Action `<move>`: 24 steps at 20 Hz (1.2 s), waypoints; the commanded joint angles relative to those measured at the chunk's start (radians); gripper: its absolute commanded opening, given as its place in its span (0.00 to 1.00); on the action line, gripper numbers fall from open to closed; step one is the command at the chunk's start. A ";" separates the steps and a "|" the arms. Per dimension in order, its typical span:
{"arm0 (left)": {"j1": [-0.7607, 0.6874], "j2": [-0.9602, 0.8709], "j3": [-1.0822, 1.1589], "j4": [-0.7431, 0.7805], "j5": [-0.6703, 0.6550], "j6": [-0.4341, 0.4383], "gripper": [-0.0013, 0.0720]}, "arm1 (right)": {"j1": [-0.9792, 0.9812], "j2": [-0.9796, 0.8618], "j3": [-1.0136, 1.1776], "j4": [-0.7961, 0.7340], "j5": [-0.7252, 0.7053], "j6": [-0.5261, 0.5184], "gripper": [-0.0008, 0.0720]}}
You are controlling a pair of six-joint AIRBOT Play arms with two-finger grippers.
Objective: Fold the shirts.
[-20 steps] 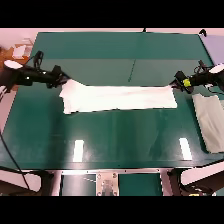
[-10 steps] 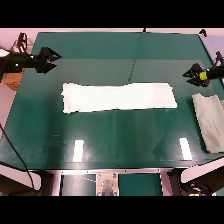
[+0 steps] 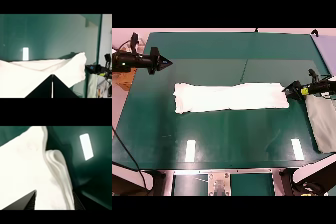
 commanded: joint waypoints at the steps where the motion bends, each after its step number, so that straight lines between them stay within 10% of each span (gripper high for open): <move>1: 0.000 0.000 0.001 -0.028 -0.034 0.000 0.05 | 0.021 -0.042 -0.011 0.021 0.019 -0.066 0.74; 4: -0.030 0.000 0.001 -0.034 -0.030 0.000 0.05 | 0.058 -0.042 -0.003 0.021 0.018 -0.079 0.48; 6: -0.092 0.000 0.001 -0.020 -0.011 0.019 0.05 | 0.082 -0.042 0.021 0.021 0.027 -0.078 0.03; 11: -0.337 -0.013 0.001 0.172 0.128 0.023 0.05 | 0.094 -0.002 0.219 0.058 0.228 -0.040 0.03; 24: -0.821 -0.504 0.396 0.106 0.300 -0.071 0.05 | 0.215 0.373 0.386 0.130 0.402 0.083 0.03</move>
